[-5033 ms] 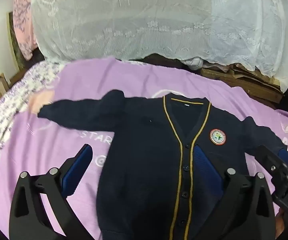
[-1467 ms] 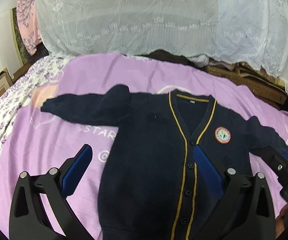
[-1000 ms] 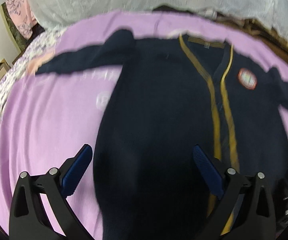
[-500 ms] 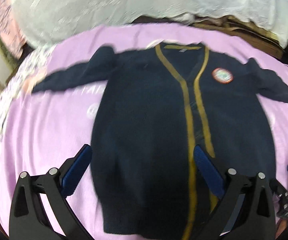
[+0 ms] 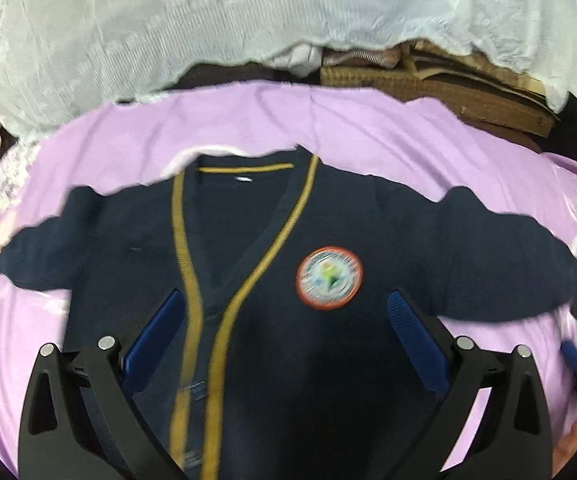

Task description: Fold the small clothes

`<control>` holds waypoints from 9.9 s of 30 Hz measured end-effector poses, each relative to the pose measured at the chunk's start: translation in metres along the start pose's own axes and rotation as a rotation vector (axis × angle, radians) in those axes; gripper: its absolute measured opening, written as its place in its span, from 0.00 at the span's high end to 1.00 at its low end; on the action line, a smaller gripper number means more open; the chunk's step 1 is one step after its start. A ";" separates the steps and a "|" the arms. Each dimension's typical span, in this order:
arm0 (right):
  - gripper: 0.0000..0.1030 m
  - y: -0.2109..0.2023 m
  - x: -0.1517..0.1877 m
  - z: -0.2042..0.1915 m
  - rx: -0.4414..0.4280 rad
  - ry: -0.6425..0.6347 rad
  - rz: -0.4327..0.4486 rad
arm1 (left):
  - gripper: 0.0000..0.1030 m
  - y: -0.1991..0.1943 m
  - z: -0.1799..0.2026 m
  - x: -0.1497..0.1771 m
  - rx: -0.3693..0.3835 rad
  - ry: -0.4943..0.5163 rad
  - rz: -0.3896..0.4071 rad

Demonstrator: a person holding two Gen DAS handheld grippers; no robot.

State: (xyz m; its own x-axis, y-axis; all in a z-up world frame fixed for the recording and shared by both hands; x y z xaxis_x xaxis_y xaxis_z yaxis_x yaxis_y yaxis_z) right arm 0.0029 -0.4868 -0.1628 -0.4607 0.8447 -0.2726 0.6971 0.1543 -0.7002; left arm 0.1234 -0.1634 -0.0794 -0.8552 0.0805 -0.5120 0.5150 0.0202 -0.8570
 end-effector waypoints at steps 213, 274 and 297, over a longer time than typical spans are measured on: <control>0.61 0.103 0.230 -0.313 -0.027 -1.087 -0.153 | 0.19 0.054 -0.256 -0.027 -0.204 -0.249 -0.016; 0.71 0.080 0.169 -0.225 0.063 -0.831 -0.055 | 0.09 0.050 -0.201 0.012 -0.206 -0.029 0.088; 0.60 0.013 0.249 -0.148 0.065 -0.957 -0.192 | 0.09 0.008 -0.196 0.116 -0.182 0.027 0.009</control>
State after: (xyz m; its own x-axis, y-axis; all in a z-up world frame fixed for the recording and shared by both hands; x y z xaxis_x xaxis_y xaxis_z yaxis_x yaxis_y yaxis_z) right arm -0.0214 -0.1988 -0.1422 -0.8343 0.0312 -0.5504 0.5453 0.1927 -0.8158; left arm 0.0401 0.0416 -0.1341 -0.8497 0.1078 -0.5161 0.5270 0.1987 -0.8263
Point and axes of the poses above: each gripper's, at about its wrist camera, not at the fingertips, and y roughly the way its jaws point, z to its right, x to its underside, the point moved 3 cm from there along y, roughly the way its jaws point, and after that the axes turned 5 degrees about -z, right-handed, at the moved point
